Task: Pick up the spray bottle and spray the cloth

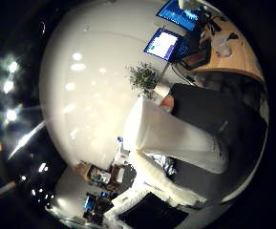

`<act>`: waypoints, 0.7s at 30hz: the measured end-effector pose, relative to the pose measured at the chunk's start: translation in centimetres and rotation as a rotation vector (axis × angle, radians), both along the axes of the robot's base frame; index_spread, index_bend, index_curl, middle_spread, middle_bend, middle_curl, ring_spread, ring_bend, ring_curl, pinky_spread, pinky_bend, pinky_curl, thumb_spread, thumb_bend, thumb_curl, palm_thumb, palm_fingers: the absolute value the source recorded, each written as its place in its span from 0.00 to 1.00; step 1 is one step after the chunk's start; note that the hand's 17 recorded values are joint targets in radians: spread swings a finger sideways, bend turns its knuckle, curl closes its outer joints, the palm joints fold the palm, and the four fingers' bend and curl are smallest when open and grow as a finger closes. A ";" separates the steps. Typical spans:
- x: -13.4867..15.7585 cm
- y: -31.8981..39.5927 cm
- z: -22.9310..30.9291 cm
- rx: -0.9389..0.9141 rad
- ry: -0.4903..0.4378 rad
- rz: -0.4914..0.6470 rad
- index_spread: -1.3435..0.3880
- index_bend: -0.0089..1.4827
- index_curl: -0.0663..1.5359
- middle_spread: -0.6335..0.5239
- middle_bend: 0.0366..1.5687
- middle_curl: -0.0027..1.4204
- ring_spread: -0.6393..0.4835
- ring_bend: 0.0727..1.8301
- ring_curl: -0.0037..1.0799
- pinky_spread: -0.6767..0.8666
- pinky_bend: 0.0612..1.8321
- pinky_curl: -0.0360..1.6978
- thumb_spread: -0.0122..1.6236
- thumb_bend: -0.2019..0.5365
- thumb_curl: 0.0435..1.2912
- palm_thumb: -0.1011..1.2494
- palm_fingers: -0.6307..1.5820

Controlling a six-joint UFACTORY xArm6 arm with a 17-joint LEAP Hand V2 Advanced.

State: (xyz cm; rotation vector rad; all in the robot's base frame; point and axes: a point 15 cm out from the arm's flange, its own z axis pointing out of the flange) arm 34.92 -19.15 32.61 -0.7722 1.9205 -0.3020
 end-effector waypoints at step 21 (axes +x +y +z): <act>2.9 5.7 -2.1 0.094 -0.021 0.168 0.77 0.12 0.23 0.80 0.10 0.23 0.92 0.23 0.21 0.86 0.63 0.11 0.64 0.24 0.26 0.40 0.34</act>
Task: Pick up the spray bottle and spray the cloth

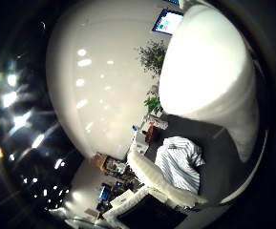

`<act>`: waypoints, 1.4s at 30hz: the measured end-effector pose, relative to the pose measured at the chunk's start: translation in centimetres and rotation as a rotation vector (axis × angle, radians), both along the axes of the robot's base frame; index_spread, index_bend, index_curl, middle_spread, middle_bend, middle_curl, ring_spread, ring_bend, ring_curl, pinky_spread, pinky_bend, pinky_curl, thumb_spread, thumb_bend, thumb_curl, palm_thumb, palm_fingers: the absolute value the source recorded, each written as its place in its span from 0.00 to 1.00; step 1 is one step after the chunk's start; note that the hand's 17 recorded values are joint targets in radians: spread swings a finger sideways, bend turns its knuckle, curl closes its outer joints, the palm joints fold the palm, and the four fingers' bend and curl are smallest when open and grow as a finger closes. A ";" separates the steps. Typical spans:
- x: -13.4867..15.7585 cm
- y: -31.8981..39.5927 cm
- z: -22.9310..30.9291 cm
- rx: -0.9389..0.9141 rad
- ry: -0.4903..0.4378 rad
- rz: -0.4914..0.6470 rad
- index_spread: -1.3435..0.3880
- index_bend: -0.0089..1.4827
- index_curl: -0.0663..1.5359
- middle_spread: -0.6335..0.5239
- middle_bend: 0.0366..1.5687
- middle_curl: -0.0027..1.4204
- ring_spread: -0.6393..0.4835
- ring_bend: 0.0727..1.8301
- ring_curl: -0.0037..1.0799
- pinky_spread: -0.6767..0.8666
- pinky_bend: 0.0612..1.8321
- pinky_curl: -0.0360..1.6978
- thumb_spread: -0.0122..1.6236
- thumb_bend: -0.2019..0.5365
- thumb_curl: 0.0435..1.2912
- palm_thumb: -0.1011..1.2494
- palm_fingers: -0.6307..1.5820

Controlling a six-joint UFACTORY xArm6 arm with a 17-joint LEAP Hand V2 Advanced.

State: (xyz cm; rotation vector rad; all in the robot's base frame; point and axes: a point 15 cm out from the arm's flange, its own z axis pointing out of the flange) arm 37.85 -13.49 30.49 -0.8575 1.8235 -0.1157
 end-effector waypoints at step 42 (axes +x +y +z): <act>5.4 3.1 -0.4 0.155 -0.072 0.172 0.60 0.74 0.46 0.38 0.82 0.48 0.38 0.77 0.50 0.22 0.72 0.30 0.45 0.25 0.67 0.80 0.85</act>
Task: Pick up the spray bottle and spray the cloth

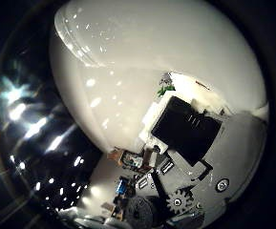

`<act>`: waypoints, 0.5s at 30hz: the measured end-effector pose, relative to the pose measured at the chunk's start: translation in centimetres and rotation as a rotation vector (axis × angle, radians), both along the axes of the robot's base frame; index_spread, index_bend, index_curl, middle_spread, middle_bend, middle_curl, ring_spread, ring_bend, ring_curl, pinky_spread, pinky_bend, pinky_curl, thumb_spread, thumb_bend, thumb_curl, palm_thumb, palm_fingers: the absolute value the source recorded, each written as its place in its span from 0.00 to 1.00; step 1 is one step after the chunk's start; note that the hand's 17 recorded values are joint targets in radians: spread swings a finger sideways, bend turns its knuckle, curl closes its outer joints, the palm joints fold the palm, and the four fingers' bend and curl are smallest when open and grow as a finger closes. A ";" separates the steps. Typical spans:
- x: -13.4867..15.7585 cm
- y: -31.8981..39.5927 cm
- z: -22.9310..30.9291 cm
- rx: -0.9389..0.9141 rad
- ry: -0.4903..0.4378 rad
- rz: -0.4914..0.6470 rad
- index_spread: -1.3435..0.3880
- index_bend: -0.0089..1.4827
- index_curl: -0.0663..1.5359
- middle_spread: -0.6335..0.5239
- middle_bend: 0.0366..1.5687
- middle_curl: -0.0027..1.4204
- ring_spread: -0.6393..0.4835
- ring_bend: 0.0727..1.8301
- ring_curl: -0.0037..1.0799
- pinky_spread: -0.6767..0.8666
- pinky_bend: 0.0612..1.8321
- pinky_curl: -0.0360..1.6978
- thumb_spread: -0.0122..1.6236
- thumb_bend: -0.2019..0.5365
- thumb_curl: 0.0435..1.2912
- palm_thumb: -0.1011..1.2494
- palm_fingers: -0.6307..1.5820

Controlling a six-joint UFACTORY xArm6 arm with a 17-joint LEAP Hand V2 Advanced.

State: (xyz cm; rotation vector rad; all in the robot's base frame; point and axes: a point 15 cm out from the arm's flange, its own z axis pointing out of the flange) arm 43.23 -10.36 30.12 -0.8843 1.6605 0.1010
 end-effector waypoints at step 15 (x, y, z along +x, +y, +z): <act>-2.7 -2.1 1.0 -0.070 0.176 0.065 0.60 0.75 0.47 0.38 0.84 0.48 0.38 0.77 0.51 0.22 0.70 0.34 0.37 0.25 0.77 0.78 0.85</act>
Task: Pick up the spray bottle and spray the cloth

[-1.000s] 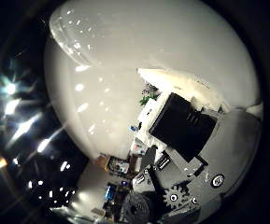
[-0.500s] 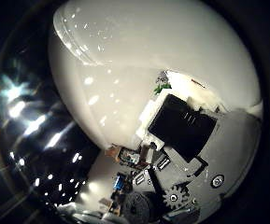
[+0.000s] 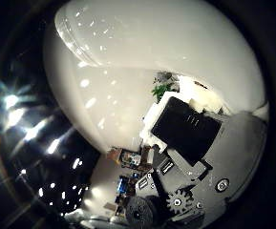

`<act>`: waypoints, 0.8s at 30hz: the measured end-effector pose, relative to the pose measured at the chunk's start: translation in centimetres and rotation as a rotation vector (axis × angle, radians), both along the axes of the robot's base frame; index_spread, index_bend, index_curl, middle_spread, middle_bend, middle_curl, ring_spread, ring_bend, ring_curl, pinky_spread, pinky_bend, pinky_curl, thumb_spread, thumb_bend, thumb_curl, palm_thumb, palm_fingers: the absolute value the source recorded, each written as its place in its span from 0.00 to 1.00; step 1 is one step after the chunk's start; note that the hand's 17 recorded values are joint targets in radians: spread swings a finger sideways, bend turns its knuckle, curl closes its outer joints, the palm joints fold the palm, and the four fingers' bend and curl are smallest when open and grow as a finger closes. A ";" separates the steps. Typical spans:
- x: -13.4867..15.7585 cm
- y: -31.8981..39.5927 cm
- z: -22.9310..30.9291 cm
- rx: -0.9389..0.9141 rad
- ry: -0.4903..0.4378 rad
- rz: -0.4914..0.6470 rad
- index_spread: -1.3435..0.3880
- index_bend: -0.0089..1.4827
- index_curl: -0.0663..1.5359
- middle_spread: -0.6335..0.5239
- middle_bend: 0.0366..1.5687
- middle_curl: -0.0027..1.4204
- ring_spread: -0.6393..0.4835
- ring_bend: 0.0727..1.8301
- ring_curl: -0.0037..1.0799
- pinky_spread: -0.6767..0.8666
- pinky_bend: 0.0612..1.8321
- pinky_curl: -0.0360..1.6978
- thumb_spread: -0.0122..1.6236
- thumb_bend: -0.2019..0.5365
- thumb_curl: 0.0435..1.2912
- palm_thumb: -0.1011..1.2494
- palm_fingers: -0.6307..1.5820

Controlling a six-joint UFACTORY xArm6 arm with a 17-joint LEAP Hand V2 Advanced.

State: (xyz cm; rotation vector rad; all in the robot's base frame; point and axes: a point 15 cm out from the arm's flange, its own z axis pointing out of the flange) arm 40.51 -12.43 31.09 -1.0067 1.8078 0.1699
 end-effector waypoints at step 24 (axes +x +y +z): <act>-10.5 24.2 15.9 0.075 0.090 0.736 0.60 0.74 0.47 0.38 0.84 0.47 0.38 0.77 0.51 0.21 0.68 0.36 0.36 0.25 0.80 0.78 0.85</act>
